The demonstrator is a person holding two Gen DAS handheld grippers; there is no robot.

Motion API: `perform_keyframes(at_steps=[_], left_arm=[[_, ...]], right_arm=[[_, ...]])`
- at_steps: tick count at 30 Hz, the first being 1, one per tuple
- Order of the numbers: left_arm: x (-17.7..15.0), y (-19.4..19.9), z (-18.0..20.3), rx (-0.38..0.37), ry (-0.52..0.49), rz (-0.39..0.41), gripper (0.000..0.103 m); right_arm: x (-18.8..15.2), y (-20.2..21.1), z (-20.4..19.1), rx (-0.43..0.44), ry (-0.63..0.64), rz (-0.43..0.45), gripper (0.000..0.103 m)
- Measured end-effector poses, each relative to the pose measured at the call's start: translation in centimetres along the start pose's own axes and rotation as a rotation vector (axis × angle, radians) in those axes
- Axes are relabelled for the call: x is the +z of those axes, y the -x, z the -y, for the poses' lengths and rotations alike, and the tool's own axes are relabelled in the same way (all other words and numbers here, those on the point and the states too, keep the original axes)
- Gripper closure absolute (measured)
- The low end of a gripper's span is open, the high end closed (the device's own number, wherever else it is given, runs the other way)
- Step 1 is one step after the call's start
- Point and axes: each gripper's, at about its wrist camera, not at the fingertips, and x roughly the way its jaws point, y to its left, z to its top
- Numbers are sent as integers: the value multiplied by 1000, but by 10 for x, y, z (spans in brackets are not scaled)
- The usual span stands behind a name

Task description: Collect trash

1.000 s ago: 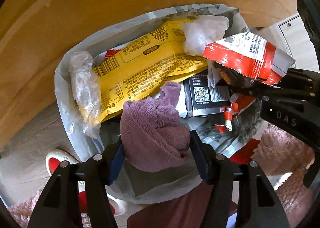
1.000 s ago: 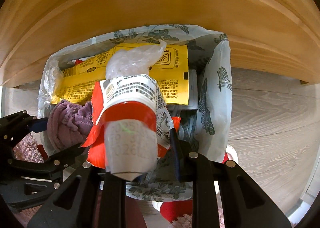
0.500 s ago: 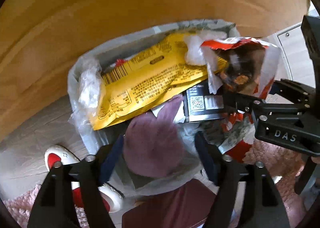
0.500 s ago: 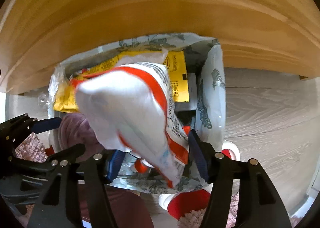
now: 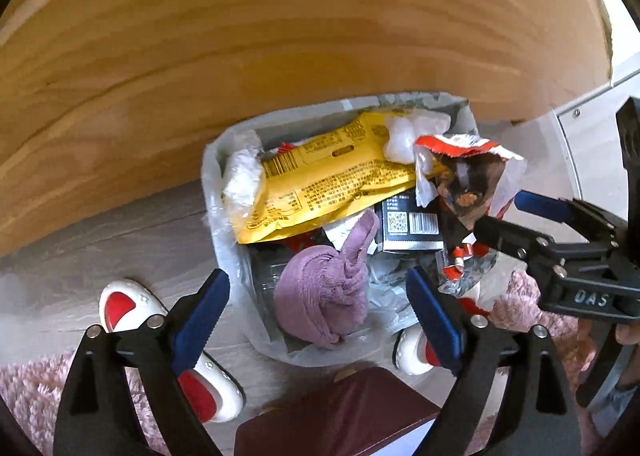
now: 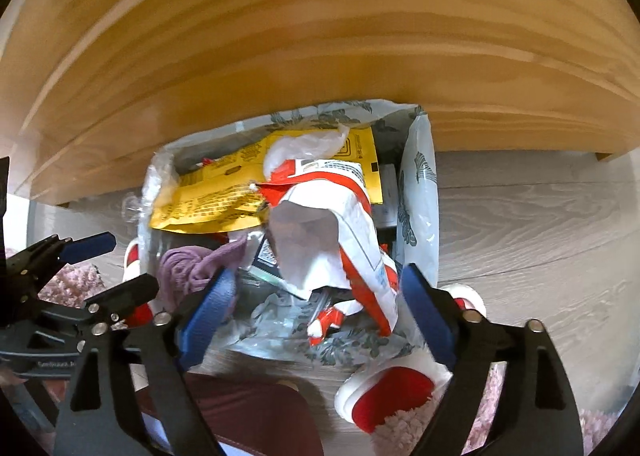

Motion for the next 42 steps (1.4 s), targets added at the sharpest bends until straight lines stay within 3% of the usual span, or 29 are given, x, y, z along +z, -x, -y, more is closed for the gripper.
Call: perform_keyframes(at_steps=[3,6,19,35,42], left_arm=[[-7,12,-2,-11,12,38,8],[-12,25,-1,14,7,84,8],[-31,88,5,34,-50,211,8],[-47,154,24,-40,-138,355,8],[-54,180,33,-38,-173,417,8]], right_arm=[[-4,9,0,8,-6,21,12],[-10,19,-3,18,-11,46,9],[-29,79,-18,23,3,143,9],[-56,160,-20,-36,39,273,9],[-66,196,-35,-65,81,346,9]])
